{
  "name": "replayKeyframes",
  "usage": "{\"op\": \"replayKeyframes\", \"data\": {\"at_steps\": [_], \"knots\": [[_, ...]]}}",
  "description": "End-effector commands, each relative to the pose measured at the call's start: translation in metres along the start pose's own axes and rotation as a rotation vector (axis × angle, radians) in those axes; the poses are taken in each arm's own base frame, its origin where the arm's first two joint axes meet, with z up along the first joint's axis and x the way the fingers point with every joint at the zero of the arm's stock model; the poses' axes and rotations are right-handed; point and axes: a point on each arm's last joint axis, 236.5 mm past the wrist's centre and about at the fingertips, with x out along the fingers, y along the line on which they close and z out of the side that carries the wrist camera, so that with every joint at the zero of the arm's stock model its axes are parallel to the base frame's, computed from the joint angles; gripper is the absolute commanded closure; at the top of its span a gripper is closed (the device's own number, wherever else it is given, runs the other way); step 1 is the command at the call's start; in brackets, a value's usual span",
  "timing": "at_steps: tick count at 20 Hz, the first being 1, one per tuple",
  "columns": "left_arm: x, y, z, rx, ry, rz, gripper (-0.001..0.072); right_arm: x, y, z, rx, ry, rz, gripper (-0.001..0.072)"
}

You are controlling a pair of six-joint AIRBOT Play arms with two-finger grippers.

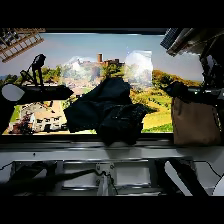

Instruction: Fold the clothes and pants, and hang the long-sleeved shirts on hangers.

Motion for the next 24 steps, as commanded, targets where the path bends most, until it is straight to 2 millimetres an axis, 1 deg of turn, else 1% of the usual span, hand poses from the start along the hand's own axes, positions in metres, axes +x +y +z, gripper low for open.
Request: {"op": "replayKeyframes", "data": {"at_steps": [1, 5, 7, 9, 13, 14, 15, 16, 17, 18, 19, 20, 21, 22, 23, 24], "knots": [[0.0, 0.0, 0.0, 0.0, 0.001, 0.0, 0.0678, 0.0, 0.001, 0.0, -0.001, 0.0, 0.001, 0.0063], [0.0, 0.0, 0.0, -0.003, 0.0, 0.0, 0.0678, 0.0, 0.001, 0.0, -0.001, 0.0, 0.001, 0.0063], [0.0, 0.002, 0.006, -0.003, -0.025, 0.007, 0.0678, 0.0, 0.001, 0.0, -0.001, 0.0, 0.001, 0.0063], [0.0, 0.003, 0.01, -0.004, -0.04, 0.011, 0.0678, 0.0, 0.0, 0.005, -0.001, -0.023, -0.002, 0.0063], [0.001, 0.001, 0.006, -0.003, -0.025, 0.006, 0.0678, 0.0, 0.0, 0.007, -0.001, -0.031, -0.003, 0.0063], [0.001, 0.001, 0.002, -0.003, -0.009, 0.003, 0.0678, -0.001, -0.002, 0.016, -0.001, -0.068, -0.009, 0.0063], [0.001, -0.001, -0.003, -0.002, 0.013, -0.003, 0.0677, -0.002, -0.004, 0.029, -0.001, -0.121, -0.017, 0.0063], [0.0, -0.003, -0.013, 0.0, 0.054, -0.013, 0.0675, -0.004, -0.005, 0.039, -0.001, -0.166, -0.023, 0.0063], [0.0, -0.008, -0.026, 0.017, 0.107, -0.029, 0.0631, -0.005, -0.006, 0.047, -0.001, -0.2, -0.028, 0.0063], [0.001, -0.017, -0.044, 0.058, 0.173, -0.054, 0.057, -0.007, -0.007, 0.056, -0.001, -0.237, -0.033, 0.0063], [0.003, -0.028, -0.064, 0.097, 0.24, -0.083, 0.0569, -0.009, -0.008, 0.065, 0.0, -0.278, -0.037, 0.0063], [0.005, -0.041, -0.087, 0.145, 0.305, -0.116, 0.057, -0.01, -0.008, 0.066, 0.001, -0.283, -0.034, 0.0063], [0.008, -0.056, -0.106, 0.196, 0.343, -0.145, 0.057, -0.007, -0.007, 0.062, -0.005, -0.265, -0.031, 0.0063], [0.012, -0.072, -0.116, 0.26, 0.348, -0.172, 0.0569, -0.002, -0.007, 0.054, -0.037, -0.236, -0.034, 0.0063], [0.017, -0.087, -0.117, 0.318, 0.324, -0.19, 0.0565, 0.005, -0.009, 0.044, -0.099, -0.201, -0.047, 0.0062], [0.025, -0.1, -0.106, 0.349, 0.258, -0.198, 0.0443, 0.012, -0.014, 0.035, -0.126, -0.174, -0.058, 0.0062]]}}
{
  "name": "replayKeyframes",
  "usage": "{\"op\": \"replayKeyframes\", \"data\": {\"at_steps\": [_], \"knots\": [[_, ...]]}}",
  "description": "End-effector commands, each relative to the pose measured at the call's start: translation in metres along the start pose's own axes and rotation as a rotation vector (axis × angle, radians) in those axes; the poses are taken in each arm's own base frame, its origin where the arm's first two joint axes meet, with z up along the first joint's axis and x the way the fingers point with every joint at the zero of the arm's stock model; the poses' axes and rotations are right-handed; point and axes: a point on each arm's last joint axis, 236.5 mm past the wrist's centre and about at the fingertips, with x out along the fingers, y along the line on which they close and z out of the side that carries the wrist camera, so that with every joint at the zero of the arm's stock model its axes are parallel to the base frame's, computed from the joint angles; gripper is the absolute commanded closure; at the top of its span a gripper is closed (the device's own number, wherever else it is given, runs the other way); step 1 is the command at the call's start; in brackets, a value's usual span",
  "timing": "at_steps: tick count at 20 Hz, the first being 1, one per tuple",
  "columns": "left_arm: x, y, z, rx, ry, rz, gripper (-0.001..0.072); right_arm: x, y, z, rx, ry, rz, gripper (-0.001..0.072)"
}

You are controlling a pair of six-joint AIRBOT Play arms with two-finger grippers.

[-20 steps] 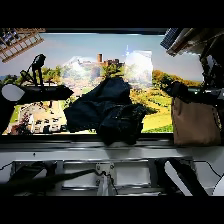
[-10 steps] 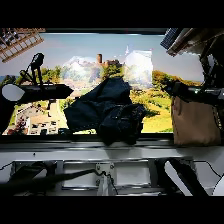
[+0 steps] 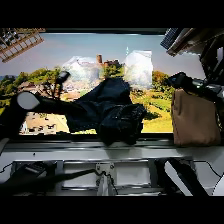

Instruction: Fold the clothes and pants, and hang the long-sleeved shirts on hangers.

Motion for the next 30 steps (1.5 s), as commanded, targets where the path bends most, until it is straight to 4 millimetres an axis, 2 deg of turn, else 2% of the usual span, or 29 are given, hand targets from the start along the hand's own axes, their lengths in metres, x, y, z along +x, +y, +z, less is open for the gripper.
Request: {"op": "replayKeyframes", "data": {"at_steps": [1, 3, 5, 6, 8, 10, 13, 16, 17, 18, 19, 20, 22, 24, 25, 27, 29, 30], "knots": [[0.021, -0.04, 0.016, 0.156, -0.082, -0.024, 0.0323, 0.014, -0.011, -0.025, -0.077, 0.057, -0.019, 0.0062], [0.031, -0.051, 0.04, 0.19, -0.121, -0.026, 0.0251, 0.025, -0.021, -0.051, -0.046, 0.115, -0.025, 0.006], [0.052, -0.053, 0.04, 0.239, -0.01, -0.026, 0.0099, 0.034, -0.031, -0.08, -0.021, 0.183, -0.036, 0.0061], [0.064, -0.053, 0.035, 0.288, 0.06, -0.023, 0.0054, 0.038, -0.039, -0.093, -0.015, 0.214, -0.057, 0.0066], [0.091, -0.055, 0.025, 0.402, 0.172, -0.034, 0.0054, 0.044, -0.065, -0.106, 0.051, 0.217, -0.145, 0.0074], [0.12, -0.06, 0.021, 0.478, 0.222, -0.048, 0.0045, 0.045, -0.087, -0.109, 0.149, 0.186, -0.217, 0.0073], [0.161, -0.064, 0.015, 0.531, 0.264, -0.066, 0.0045, 0.044, -0.094, -0.111, 0.184, 0.184, -0.23, 0.0073], [0.198, -0.061, 0.005, 0.459, 0.281, -0.095, 0.0055, 0.045, -0.089, -0.111, 0.202, 0.187, -0.212, 0.0073], [0.205, -0.065, 0.001, 0.397, 0.287, -0.136, 0.0177, 0.045, -0.087, -0.112, 0.21, 0.189, -0.203, 0.0073], [0.203, -0.072, 0.001, 0.349, 0.289, -0.177, 0.0511, 0.045, -0.085, -0.112, 0.214, 0.192, -0.199, 0.0074], [0.194, -0.078, 0.008, 0.316, 0.271, -0.209, 0.0691, 0.045, -0.085, -0.113, 0.214, 0.196, -0.198, 0.0074], [0.18, -0.082, 0.022, 0.299, 0.234, -0.227, 0.0689, 0.045, -0.085, -0.114, 0.214, 0.198, -0.198, 0.0074], [0.126, -0.082, 0.073, 0.304, 0.079, -0.211, 0.0691, 0.045, -0.086, -0.114, 0.211, 0.198, -0.201, 0.0074], [0.041, -0.073, 0.133, 0.315, -0.149, -0.153, 0.0691, 0.044, -0.086, -0.115, 0.207, 0.204, -0.203, 0.0074], [-0.011, -0.064, 0.162, 0.293, -0.292, -0.102, 0.0691, 0.044, -0.086, -0.116, 0.205, 0.208, -0.202, 0.0077], [-0.117, -0.047, 0.203, 0.241, -0.584, 0.012, 0.0691, 0.044, -0.086, -0.116, 0.202, 0.209, -0.202, 0.0079], [-0.211, -0.041, 0.218, 0.241, -0.833, 0.126, 0.0692, 0.045, -0.083, -0.118, 0.179, 0.22, -0.192, 0.0079], [-0.25, -0.04, 0.217, 0.245, -0.923, 0.177, 0.0691, 0.045, -0.08, -0.121, 0.166, 0.232, -0.185, 0.0079]]}}
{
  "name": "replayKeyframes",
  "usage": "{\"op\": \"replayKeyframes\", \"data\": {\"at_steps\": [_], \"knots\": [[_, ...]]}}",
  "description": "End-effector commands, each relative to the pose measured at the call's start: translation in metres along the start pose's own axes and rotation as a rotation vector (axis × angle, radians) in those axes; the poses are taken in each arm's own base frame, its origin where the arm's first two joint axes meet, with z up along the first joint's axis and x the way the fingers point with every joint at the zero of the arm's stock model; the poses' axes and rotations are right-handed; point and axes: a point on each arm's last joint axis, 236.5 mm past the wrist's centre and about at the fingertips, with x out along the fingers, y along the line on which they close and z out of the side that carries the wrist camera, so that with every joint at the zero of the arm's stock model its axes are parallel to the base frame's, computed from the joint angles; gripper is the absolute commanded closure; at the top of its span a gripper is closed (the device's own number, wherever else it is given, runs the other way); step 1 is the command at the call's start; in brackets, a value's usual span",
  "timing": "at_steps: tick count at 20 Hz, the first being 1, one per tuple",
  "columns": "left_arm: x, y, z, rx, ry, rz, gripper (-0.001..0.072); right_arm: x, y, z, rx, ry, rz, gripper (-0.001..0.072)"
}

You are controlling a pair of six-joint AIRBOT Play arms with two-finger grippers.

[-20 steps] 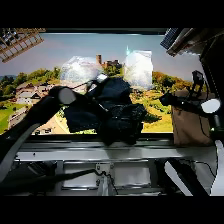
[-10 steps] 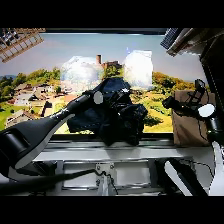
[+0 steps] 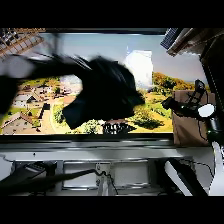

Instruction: Fold the clothes and pants, and hang the long-sleeved shirts on hangers.

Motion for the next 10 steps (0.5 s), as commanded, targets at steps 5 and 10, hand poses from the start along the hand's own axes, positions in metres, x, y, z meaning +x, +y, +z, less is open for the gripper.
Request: {"op": "replayKeyframes", "data": {"at_steps": [5, 10], "knots": [[-0.227, 0.04, 0.112, 0.144, -0.496, 0.495, 0.0691, 0.009, 0.047, -0.022, -0.118, 0.06, 0.094, 0.0078], [-0.259, 0.053, 0.113, 0.09, -0.545, 0.6, 0.0692, 0.044, 0.122, -0.04, -0.098, 0.083, 0.263, 0.0078]]}}
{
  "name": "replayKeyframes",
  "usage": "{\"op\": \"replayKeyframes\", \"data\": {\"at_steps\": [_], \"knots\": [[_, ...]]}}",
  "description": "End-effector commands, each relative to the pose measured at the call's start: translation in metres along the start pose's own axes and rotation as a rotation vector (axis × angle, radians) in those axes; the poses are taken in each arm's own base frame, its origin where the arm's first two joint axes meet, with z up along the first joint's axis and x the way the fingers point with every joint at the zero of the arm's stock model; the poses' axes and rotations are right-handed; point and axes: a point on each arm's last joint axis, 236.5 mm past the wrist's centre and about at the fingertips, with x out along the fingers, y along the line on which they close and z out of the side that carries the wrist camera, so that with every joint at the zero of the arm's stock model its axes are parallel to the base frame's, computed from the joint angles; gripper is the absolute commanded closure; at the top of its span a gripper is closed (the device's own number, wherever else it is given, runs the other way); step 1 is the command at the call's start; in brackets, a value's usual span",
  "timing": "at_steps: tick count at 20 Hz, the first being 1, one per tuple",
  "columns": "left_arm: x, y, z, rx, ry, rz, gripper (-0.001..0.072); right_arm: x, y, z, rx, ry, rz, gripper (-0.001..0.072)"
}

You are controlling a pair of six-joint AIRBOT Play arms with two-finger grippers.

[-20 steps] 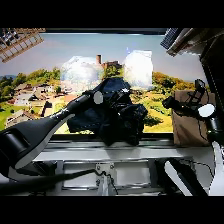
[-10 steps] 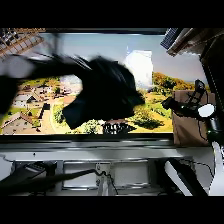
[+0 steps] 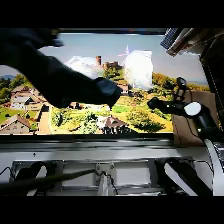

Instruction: Fold the clothes and pants, and hang the long-sleeved shirts on hangers.

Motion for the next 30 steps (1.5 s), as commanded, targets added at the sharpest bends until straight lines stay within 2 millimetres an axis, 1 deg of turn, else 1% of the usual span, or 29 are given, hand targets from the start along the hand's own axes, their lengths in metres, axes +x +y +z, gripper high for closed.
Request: {"op": "replayKeyframes", "data": {"at_steps": [1, 2, 4, 6, 7, 9, 11, 13, 16, 19, 21, 23, 26, 30], "knots": [[-0.012, 0.017, 0.009, 0.001, -0.025, 0.074, 0.0691, 0.037, 0.044, -0.011, 0.021, 0.023, 0.1, 0.0078], [-0.011, 0.018, 0.007, 0.004, -0.019, 0.078, 0.0692, 0.05, 0.055, -0.022, 0.035, 0.058, 0.12, 0.0078], [-0.01, 0.02, 0.005, 0.008, -0.012, 0.082, 0.0691, 0.074, 0.076, -0.039, 0.129, 0.115, 0.173, 0.0078], [-0.01, 0.024, 0.003, -0.017, -0.004, 0.099, 0.0691, 0.091, 0.096, -0.047, 0.245, 0.146, 0.222, 0.008], [-0.011, 0.025, 0.001, -0.038, 0.003, 0.105, 0.0691, 0.097, 0.106, -0.049, 0.273, 0.164, 0.242, 0.008], [-0.012, 0.023, -0.006, -0.06, 0.036, 0.099, 0.0691, 0.108, 0.132, -0.047, 0.278, 0.194, 0.279, 0.008], [-0.015, 0.018, -0.012, -0.058, 0.064, 0.088, 0.0691, 0.122, 0.151, -0.037, 0.297, 0.212, 0.293, 0.008], [-0.021, 0.014, -0.01, -0.052, 0.059, 0.083, 0.0691, 0.139, 0.168, -0.027, 0.315, 0.268, 0.313, 0.008], [-0.031, 0.008, -0.001, -0.039, 0.032, 0.08, 0.0691, 0.165, 0.19, -0.02, 0.308, 0.365, 0.339, 0.0078], [-0.04, 0.002, 0.005, -0.03, 0.012, 0.077, 0.0691, 0.187, 0.2, -0.014, 0.306, 0.418, 0.333, 0.0078], [-0.041, 0.002, 0.006, -0.028, 0.008, 0.076, 0.0691, 0.194, 0.196, -0.013, 0.274, 0.44, 0.292, 0.0079], [-0.043, 0.001, 0.008, -0.027, 0.004, 0.076, 0.0691, 0.198, 0.189, -0.01, 0.246, 0.441, 0.242, 0.0079], [-0.042, 0.001, 0.007, -0.028, 0.006, 0.076, 0.0691, 0.2, 0.192, -0.008, 0.244, 0.435, 0.238, 0.0079], [-0.042, 0.003, 0.011, -0.027, -0.012, 0.081, 0.0691, 0.208, 0.193, -0.02, 0.246, 0.466, 0.233, 0.0078]]}}
